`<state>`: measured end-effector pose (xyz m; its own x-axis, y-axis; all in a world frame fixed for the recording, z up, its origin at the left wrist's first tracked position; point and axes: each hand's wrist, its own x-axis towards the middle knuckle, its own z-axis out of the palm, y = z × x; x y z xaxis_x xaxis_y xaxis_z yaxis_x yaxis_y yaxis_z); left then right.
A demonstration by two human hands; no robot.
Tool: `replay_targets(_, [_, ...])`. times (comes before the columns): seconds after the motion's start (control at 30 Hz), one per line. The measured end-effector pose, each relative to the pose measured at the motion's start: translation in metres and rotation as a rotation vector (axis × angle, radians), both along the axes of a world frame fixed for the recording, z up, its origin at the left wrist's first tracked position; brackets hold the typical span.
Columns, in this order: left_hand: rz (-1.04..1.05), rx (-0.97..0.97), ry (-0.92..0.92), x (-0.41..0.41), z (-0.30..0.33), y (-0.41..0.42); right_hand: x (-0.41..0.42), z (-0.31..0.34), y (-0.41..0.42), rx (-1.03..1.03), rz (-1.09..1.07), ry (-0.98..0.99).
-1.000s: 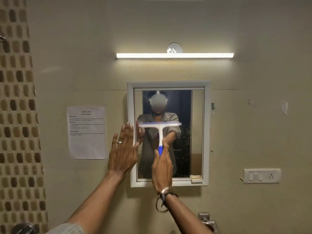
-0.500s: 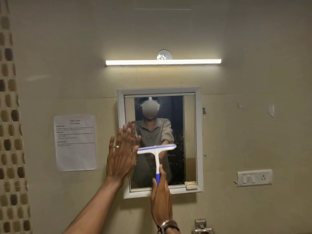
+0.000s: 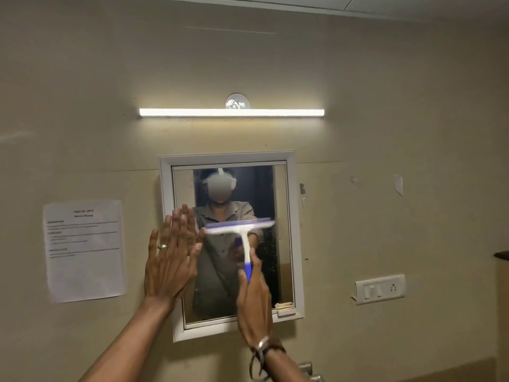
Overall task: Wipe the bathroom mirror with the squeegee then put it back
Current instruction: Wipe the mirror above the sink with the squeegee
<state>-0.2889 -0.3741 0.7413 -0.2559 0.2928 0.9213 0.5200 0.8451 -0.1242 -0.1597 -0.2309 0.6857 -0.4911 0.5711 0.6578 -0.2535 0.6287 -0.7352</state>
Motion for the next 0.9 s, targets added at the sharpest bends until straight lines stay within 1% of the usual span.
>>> replay_targets(0.07, [0.002, 0.014, -0.012, 0.002, 0.006, 0.004, 0.002, 0.04, 0.016, 0.082, -0.054, 0.065])
replay_targets(0.13, [-0.027, 0.049, -0.028, 0.005, 0.009, 0.008, 0.003, 0.07, 0.033, 0.142, -0.107, 0.091])
replay_targets(0.23, [-0.052, 0.057, -0.014, 0.01, 0.011, 0.017, 0.005, 0.08, 0.051, 0.2, -0.154, 0.056])
replay_targets(0.3, [-0.036, 0.027, 0.0, 0.011, 0.009, 0.022, 0.005, 0.067, 0.056, 0.203, -0.138, 0.023])
replay_targets(0.43, [-0.015, -0.016, -0.036, 0.006, 0.002, 0.029, 0.002, 0.018, 0.058, 0.151, -0.114, -0.067])
replay_targets(0.53, [-0.038, -0.016, -0.046, 0.005, -0.005, 0.032, 0.003, -0.02, 0.055, 0.102, -0.055, -0.108])
replay_targets(0.67, [-0.072, -0.003, -0.02, 0.007, -0.012, 0.031, 0.005, -0.051, 0.054, 0.054, -0.027, -0.182])
replay_targets(0.77, [-0.071, -0.007, -0.019, 0.009, -0.015, 0.028, 0.009, -0.058, 0.053, 0.025, -0.021, -0.195])
replay_targets(0.83, [-0.063, -0.013, -0.018, 0.008, -0.015, 0.024, 0.013, -0.055, 0.051, 0.019, -0.037, -0.173])
replay_targets(0.9, [-0.062, -0.01, -0.018, 0.007, -0.015, 0.02, 0.02, -0.039, 0.044, 0.021, -0.032, -0.112])
